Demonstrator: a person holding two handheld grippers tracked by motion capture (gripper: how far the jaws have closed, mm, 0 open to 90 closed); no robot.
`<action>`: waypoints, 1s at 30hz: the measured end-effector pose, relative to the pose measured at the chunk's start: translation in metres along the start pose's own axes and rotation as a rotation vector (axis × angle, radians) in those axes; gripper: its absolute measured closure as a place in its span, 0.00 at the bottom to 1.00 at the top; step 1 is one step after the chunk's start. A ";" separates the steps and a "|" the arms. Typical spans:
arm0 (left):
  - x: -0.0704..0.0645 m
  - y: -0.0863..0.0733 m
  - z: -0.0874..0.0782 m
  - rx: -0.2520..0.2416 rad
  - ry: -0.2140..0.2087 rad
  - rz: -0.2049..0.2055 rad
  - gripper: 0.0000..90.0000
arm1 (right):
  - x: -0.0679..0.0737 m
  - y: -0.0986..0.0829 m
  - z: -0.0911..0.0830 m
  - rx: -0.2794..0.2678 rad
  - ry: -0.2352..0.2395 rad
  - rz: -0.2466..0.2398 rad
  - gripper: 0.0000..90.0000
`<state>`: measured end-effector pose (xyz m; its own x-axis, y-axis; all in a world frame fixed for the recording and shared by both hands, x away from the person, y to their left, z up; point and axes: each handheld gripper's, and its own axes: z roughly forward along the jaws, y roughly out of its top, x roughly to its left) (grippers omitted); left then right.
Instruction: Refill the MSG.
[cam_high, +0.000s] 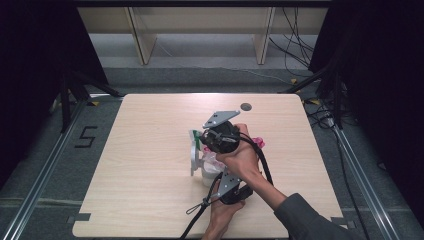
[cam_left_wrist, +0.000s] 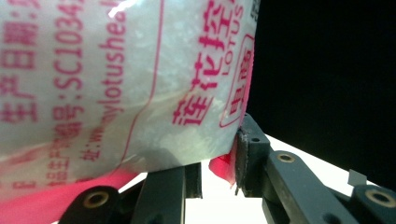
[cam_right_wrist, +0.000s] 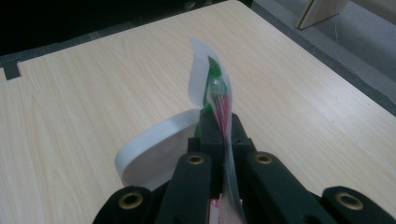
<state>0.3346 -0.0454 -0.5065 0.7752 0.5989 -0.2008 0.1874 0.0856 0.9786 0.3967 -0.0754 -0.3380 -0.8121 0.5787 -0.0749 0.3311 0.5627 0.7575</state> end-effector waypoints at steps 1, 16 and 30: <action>0.000 0.000 0.000 0.004 0.002 -0.001 0.83 | 0.001 0.000 0.000 -0.012 0.002 0.000 1.00; -0.002 0.001 0.000 0.001 0.001 0.004 0.83 | -0.001 -0.002 0.003 -0.006 -0.001 0.016 1.00; -0.004 0.001 0.001 -0.018 -0.011 -0.020 0.83 | -0.001 -0.003 0.007 0.008 -0.007 0.005 1.00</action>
<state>0.3319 -0.0485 -0.5052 0.7781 0.5881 -0.2208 0.1922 0.1117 0.9750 0.3996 -0.0733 -0.3444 -0.8072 0.5855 -0.0753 0.3392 0.5644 0.7526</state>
